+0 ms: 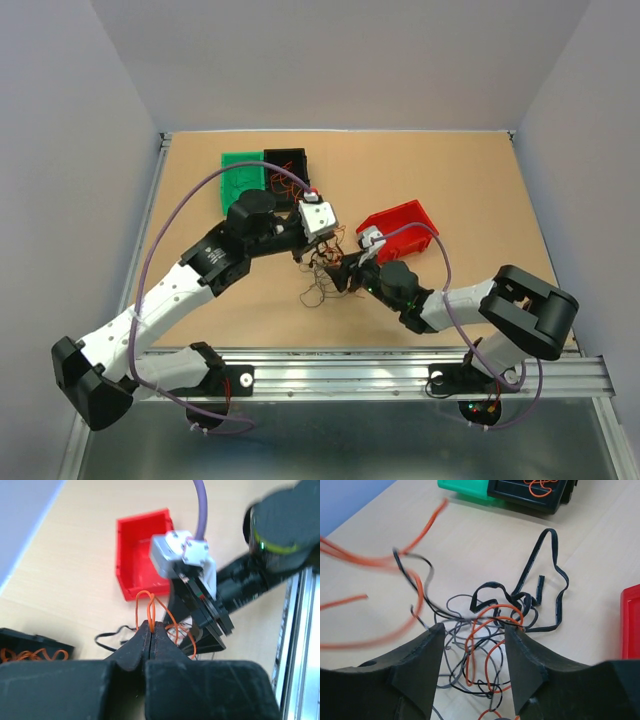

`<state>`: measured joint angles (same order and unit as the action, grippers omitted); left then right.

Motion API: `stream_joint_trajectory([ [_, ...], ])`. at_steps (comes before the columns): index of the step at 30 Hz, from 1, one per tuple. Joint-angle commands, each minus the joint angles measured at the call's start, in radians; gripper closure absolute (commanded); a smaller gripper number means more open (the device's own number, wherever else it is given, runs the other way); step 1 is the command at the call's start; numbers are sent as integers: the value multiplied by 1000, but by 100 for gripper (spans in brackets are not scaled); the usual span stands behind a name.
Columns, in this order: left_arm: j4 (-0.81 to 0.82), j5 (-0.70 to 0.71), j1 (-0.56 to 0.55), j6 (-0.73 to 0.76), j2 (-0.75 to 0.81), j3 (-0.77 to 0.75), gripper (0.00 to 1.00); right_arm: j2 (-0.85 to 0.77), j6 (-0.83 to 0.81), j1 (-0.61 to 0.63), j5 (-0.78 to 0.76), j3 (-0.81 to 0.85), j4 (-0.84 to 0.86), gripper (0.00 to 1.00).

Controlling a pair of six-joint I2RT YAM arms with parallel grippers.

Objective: Untangle the cables

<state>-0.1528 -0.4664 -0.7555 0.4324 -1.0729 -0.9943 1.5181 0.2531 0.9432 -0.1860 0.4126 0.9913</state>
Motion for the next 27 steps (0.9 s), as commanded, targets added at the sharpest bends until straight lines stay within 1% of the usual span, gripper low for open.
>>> stream_joint_trajectory([
  [1,12,81,7,-81,59,-142,100,31,-17,5,-38,66,93,48],
  [2,-4,93,7,-90,57,-164,100,40,-17,3,-38,71,96,53],
  [3,-14,97,7,-99,48,-188,100,47,-17,5,-36,81,98,64],
  [4,-25,103,7,-106,42,-245,100,56,-20,5,-32,87,99,68],
  [6,-62,135,7,-133,13,-311,100,79,-25,5,-27,101,99,78],
  [7,-85,161,8,-147,2,-373,100,88,-28,5,-21,103,99,82],
  [8,-96,173,8,-152,-8,-406,100,90,-28,5,-21,104,99,89],
  [10,-108,207,8,-156,-33,-488,100,91,-28,5,-17,103,99,96],
  [11,-110,263,8,-161,-39,-512,100,88,-29,3,-13,101,99,98],
  [14,-87,392,8,-164,-44,-587,100,80,-35,3,-18,91,99,99],
  [15,-74,498,8,-152,-36,-601,100,77,-35,5,-18,88,99,99],
  [17,-24,610,8,-146,-24,-626,100,76,-37,5,-23,83,99,98],
  [18,-4,694,7,-141,-6,-627,100,76,-40,5,-24,81,99,98],
  [19,24,731,10,-135,4,-621,100,74,-40,5,-26,80,99,98],
  [23,21,692,10,-129,19,-575,100,68,-37,5,-18,78,99,97],
  [27,70,719,18,-103,-12,-486,100,51,-32,5,16,69,99,97],
])
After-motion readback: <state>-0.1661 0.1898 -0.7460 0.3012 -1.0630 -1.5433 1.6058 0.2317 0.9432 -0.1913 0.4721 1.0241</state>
